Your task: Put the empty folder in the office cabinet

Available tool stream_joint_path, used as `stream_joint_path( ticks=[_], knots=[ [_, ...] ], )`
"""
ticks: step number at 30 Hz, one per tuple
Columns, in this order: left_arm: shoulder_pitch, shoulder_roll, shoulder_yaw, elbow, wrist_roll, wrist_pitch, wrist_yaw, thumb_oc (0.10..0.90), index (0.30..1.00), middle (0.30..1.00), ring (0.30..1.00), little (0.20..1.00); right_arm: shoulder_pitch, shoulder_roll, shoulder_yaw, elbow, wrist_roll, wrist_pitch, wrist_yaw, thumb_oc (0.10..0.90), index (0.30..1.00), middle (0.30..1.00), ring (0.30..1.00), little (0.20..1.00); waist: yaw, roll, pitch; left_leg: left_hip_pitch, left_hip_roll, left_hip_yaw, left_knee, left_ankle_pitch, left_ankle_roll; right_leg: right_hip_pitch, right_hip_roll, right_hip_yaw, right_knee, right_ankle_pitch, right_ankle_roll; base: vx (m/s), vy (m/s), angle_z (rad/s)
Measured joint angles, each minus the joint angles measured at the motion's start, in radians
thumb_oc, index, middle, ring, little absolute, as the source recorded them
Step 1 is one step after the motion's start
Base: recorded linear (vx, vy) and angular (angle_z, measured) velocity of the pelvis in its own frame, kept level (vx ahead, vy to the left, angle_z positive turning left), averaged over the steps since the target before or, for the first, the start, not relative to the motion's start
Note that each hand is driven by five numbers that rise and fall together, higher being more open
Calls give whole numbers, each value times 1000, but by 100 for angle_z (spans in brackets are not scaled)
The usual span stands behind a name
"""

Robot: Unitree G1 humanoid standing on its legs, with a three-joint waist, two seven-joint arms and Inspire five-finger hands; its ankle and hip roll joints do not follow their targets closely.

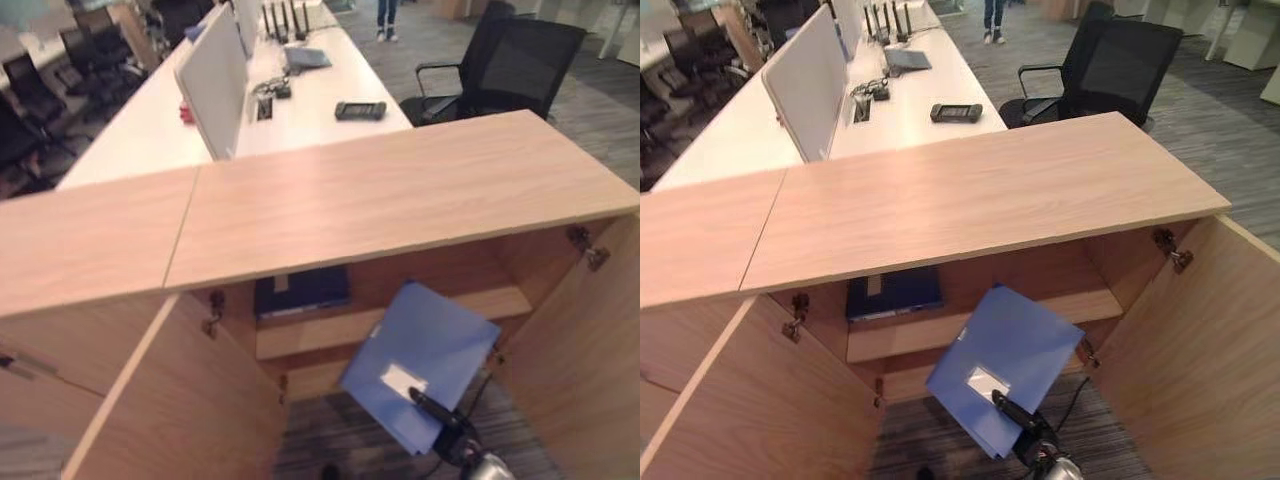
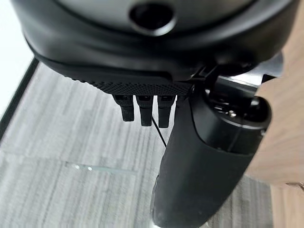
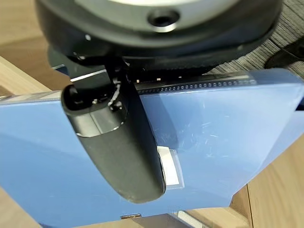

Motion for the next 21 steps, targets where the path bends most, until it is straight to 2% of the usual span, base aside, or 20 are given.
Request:
stream_joint_path(
  ticks=[3,6,8,9,11,13,14,15,16,19,21],
  knots=[
    [6,-13,0,2,1,6,-1,800,900,900,900,900,2,27,-1,0,0,0,-1,400,300,300,300,300,-5,-10,-3,51,-11,18,-48,8,7,32,-3,10,-35,17,6,57,254,-16],
    [-5,-33,2,20,8,9,-3,800,900,900,900,900,6,18,-19,-5,1,-2,-4,400,300,300,300,300,-16,3,-2,75,-47,30,-49,-11,37,23,-56,30,40,22,17,47,163,-9],
    [-3,-34,1,23,31,6,0,800,900,900,900,900,13,3,-40,-5,0,-4,-13,400,300,300,300,300,-19,14,5,111,-75,41,-72,-32,63,-6,-120,31,152,18,18,54,129,-12],
    [-1,-32,0,22,38,5,1,800,900,900,900,900,15,-2,-44,-6,2,-8,-17,400,300,300,300,300,-19,31,4,122,-82,44,-73,-34,80,-30,-144,32,199,19,8,27,28,-21],
    [8,-28,-6,19,40,0,-1,800,900,900,900,900,16,-1,-54,-17,2,-14,-19,400,300,300,300,300,-14,31,5,125,-94,55,-73,-41,93,-65,-176,39,241,15,18,35,-56,-18],
    [5,-24,-9,14,37,0,9,800,900,900,900,900,12,6,-43,-64,2,-13,-24,400,300,300,300,300,-13,32,9,107,-90,51,-69,-29,115,-106,-144,51,209,-6,15,42,-96,-3],
    [1,-25,-9,3,35,-1,9,800,900,900,900,900,3,7,-43,-105,2,-17,-29,400,300,300,300,300,-16,44,25,100,-75,51,-69,-26,115,-130,-103,49,162,-6,14,11,-57,2],
    [2,-25,-8,2,34,-3,8,800,900,900,900,900,-1,7,-43,-126,7,-24,-31,400,300,300,300,300,-14,51,33,99,-68,47,-69,-26,116,-149,-83,48,140,-4,20,132,-148,6],
    [4,-23,-5,1,34,-7,7,800,900,900,900,900,-18,7,-44,-158,27,-36,-33,400,300,300,300,300,-15,47,45,102,-62,50,-69,-25,110,-171,-59,51,112,11,18,159,-121,16],
    [17,-19,1,-1,34,-20,6,800,900,900,900,900,-46,11,-71,-178,72,-73,-59,400,300,300,300,300,-10,44,54,111,-66,32,-73,-35,89,-168,-45,56,69,78,0,87,-86,23],
    [35,-29,0,-1,34,-17,1,800,900,900,900,900,-93,10,-117,-190,109,-122,-75,400,300,300,300,300,5,64,66,110,-42,34,-68,-24,67,-164,-15,50,43,87,2,14,-115,0]
  ],
)
